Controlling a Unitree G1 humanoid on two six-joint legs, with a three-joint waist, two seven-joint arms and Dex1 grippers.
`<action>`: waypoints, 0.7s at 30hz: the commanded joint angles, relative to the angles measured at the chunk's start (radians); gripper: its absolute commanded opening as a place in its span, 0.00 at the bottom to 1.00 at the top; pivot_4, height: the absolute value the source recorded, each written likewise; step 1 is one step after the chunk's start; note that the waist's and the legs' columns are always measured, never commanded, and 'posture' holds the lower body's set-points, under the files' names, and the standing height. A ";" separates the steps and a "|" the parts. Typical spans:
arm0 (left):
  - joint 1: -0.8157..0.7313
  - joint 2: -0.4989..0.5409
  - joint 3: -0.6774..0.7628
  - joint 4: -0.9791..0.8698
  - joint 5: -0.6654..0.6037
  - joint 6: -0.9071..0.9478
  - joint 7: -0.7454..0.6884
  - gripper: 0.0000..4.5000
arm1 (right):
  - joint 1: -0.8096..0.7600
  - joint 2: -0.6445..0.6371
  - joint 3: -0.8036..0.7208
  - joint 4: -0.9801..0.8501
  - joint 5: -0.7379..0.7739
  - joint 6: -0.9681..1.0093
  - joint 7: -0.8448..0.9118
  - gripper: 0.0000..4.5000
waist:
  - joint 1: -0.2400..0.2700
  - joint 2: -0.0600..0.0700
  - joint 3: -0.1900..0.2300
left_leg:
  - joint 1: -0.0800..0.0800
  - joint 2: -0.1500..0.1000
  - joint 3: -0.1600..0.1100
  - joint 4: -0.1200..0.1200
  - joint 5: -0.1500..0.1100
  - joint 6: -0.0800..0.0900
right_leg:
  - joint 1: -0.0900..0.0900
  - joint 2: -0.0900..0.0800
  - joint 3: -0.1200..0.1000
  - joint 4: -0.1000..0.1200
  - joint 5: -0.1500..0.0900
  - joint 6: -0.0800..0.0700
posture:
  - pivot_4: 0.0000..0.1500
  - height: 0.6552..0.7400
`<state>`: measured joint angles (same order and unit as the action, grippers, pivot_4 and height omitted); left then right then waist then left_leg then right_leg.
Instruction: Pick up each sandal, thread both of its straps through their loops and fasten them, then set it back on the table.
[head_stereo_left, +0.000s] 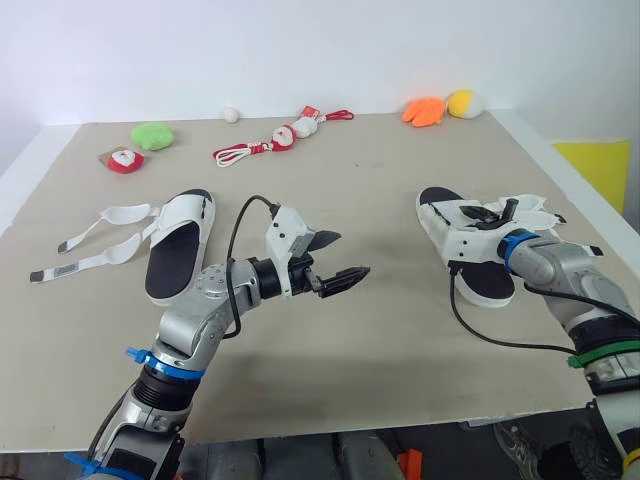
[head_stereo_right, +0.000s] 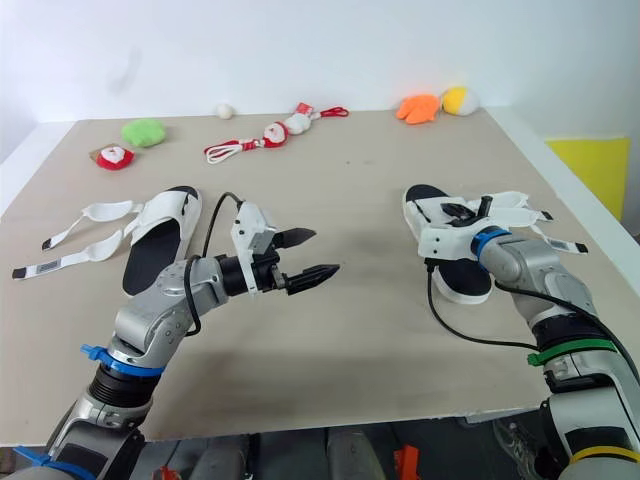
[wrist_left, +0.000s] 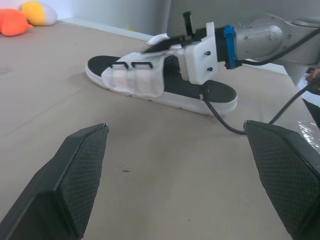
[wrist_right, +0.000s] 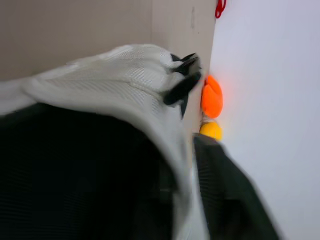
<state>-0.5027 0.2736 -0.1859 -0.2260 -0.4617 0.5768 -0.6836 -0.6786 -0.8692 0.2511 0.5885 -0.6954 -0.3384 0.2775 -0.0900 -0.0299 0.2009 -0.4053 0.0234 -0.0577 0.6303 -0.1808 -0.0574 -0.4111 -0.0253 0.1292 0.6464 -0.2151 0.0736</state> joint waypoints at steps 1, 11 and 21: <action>-0.001 0.012 0.033 -0.047 -0.010 -0.003 0.006 1.00 | -0.049 -0.031 -0.008 -0.031 0.001 -0.095 -0.059 0.02 | 0.000 0.000 0.000 | 0.000 0.000 0.000 0.000 0.000 0.000 | 0.000 0.000 0.000 0.000 0.000 0.000 | 1.00 1.00; 0.046 0.175 0.210 -0.063 -0.091 0.004 -0.061 1.00 | -0.254 -0.014 0.140 0.072 0.075 -0.849 -0.032 0.02 | -0.020 -0.001 0.001 | 0.003 0.002 0.000 -0.005 0.000 0.000 | -0.001 0.001 0.000 0.000 0.000 0.000 | 1.00 1.00; 0.185 0.389 0.394 -0.158 -0.201 0.076 -0.127 1.00 | -0.476 0.139 0.276 0.255 -0.235 -1.186 -0.159 0.02 | -0.014 -0.003 0.003 | 0.000 0.001 -0.001 -0.009 0.000 0.000 | -0.003 0.000 -0.001 0.000 0.000 -0.001 | 1.00 1.00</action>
<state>-0.3325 0.6317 0.1732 -0.3310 -0.6391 0.6425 -0.7886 -1.1160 -0.7248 0.5438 0.8597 -0.8832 -1.4827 0.1748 -0.1041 -0.0334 0.2040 -0.4049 0.0250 -0.0587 0.6211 -0.1807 -0.0576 -0.4144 -0.0251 0.1280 0.6462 -0.2158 0.0726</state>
